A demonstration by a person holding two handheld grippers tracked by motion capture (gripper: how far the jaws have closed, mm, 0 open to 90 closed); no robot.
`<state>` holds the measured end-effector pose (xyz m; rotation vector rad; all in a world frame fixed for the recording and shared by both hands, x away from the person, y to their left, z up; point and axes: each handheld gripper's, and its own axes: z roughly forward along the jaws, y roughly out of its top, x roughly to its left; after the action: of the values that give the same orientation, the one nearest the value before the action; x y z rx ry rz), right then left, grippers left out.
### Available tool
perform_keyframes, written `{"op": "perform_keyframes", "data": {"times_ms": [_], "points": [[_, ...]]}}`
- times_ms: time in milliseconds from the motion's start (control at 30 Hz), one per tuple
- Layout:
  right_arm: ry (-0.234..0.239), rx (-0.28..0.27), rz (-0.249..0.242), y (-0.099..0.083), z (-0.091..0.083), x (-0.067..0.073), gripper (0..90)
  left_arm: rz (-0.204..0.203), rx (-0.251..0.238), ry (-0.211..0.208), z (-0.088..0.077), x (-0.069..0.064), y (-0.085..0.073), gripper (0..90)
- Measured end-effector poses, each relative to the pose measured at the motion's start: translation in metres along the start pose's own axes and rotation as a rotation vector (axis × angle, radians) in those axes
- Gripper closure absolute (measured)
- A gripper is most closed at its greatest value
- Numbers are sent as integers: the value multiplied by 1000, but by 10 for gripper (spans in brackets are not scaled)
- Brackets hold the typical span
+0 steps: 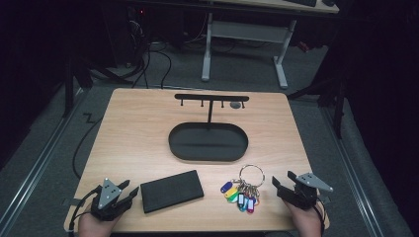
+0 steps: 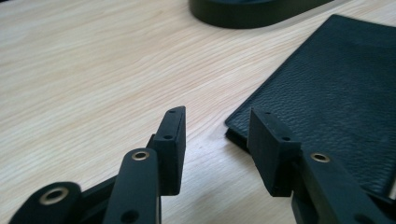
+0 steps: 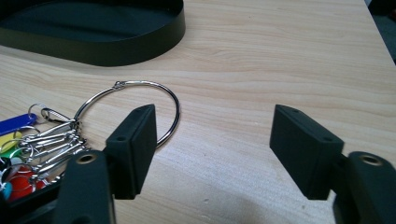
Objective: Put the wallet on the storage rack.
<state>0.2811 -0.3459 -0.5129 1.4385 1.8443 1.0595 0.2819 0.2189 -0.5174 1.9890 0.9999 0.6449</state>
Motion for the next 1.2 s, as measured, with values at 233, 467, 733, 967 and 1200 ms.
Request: {"op": "perform_keyframes", "data": {"times_ms": [233,467,733,967,1200], "points": [[28,-3,-1,0,1,-3,287,-12,54,14,7,-2,-1,664],[41,-10,-4,2,6,-1,252,-9,90,15,5,-5,-7,774],[79,-14,1,7,15,1,223,19,124,13,1,-14,-10,820],[130,-20,-29,9,17,10,139,45,134,10,-2,-23,-11,806],[116,-21,-12,11,14,9,123,123,150,1,0,-32,-13,793]]}}
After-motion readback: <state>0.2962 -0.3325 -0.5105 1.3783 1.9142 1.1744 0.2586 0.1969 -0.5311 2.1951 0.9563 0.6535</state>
